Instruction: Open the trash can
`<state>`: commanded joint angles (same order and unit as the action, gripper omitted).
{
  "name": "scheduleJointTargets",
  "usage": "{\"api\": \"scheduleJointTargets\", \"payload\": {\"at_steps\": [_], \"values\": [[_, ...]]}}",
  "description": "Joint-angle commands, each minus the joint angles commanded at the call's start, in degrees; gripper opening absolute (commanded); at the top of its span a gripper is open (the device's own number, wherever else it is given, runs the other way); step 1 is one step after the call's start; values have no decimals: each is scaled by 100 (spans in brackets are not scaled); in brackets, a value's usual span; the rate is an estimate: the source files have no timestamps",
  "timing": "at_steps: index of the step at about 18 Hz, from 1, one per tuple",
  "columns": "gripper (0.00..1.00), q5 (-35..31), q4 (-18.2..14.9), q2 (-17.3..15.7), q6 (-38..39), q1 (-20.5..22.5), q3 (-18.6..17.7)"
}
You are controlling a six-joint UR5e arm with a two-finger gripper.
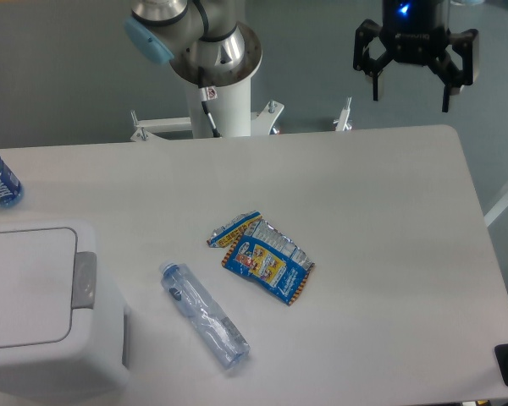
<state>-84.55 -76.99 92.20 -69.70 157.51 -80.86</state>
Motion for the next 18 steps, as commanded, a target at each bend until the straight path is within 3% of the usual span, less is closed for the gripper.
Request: {"api": "scheduleJointTargets", "payload": {"at_steps": [6, 12, 18], "values": [[100, -44, 448, 123, 1474, -527, -26], [100, -18, 553, 220, 3434, -1247, 9], [100, -9, 1300, 597, 5104, -2232, 35]]}}
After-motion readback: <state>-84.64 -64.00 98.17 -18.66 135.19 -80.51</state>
